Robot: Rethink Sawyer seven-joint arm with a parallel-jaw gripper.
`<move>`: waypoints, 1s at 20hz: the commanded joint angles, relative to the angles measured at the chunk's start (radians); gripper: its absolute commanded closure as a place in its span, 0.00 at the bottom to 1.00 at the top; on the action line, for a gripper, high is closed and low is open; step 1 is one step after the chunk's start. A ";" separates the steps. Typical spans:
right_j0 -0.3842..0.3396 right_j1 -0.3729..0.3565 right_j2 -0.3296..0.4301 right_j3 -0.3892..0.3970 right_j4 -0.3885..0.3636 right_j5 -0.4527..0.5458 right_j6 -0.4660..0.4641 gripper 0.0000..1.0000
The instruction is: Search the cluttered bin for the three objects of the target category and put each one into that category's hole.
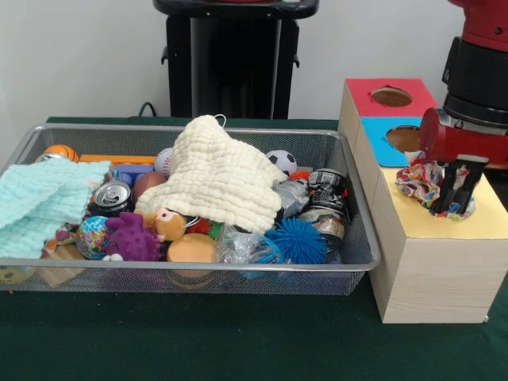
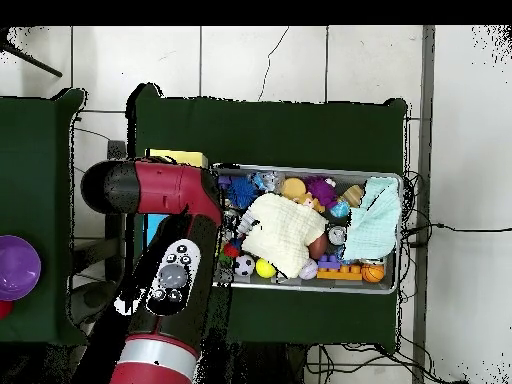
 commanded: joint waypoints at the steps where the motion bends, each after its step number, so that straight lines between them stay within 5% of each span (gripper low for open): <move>1: -0.097 0.222 0.130 0.109 -0.150 0.086 -0.064 1.00; 15: -0.138 0.219 0.187 0.132 -0.172 0.000 -0.058 1.00; 20: -0.118 0.171 0.167 0.158 -0.195 0.066 -0.045 1.00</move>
